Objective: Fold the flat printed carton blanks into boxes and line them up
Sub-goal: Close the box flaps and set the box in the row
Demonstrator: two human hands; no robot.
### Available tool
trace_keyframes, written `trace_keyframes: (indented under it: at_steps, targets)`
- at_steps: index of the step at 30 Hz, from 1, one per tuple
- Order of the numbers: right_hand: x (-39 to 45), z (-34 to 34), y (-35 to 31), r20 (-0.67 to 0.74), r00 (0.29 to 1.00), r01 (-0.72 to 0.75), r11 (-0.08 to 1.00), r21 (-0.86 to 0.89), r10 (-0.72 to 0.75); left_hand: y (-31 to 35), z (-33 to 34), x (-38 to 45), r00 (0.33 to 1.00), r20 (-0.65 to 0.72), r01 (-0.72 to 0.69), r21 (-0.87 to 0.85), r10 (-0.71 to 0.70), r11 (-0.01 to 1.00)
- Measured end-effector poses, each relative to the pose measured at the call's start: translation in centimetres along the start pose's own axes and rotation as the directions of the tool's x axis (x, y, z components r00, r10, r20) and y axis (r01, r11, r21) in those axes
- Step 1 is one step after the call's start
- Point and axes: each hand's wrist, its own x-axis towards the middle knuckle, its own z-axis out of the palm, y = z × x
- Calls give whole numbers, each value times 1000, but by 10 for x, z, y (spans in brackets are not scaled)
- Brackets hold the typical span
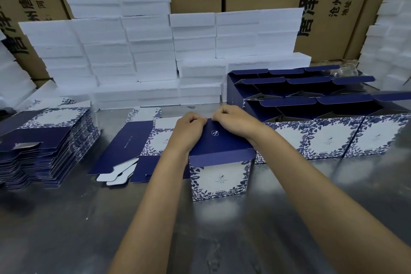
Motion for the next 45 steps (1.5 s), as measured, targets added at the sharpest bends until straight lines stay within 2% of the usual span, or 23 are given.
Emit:
trace_keyframes:
  at_steps: [4, 8, 11, 18, 23, 29, 35, 38, 41, 45]
  targets:
    - [0, -3, 5, 3, 1000, -3, 1000, 31, 3, 2, 1, -1, 1000, 12, -6, 5, 6, 1000]
    - [0, -2, 10, -36, 998, -51, 985, 166, 58, 4, 2, -3, 1000, 17, 12, 16, -13, 1000]
    - [1, 1, 14, -73, 996, -35, 987, 159, 47, 5, 2, -3, 999, -3, 35, 15, -35, 999]
    - [2, 2, 12, -34, 999, -21, 994, 103, 24, 3, 0, -4, 999, 29, 36, 17, -36, 999]
    - [-7, -2, 10, -5, 997, -76, 973, 216, 79, 2, -1, -6, 999, 6, 47, 16, -48, 999]
    - [-13, 0, 10, -68, 997, -30, 999, 16, 31, 3, -1, -5, 1000, 14, 25, 82, -26, 996]
    - [-19, 0, 9, -119, 992, -39, 999, 20, 41, -1, -1, -6, 1000, -21, 17, 68, -15, 998]
    - [-21, -1, 9, -187, 982, -48, 995, -86, 31, -3, 0, -7, 998, -66, -4, 125, 12, 992]
    - [-22, -2, 10, -188, 982, -61, 980, -189, 24, -3, 1, -10, 995, -94, -10, 193, 28, 981]
    - [-26, -1, 11, -228, 973, -25, 980, -199, -21, -4, 2, -10, 995, -84, -32, 234, 53, 972]
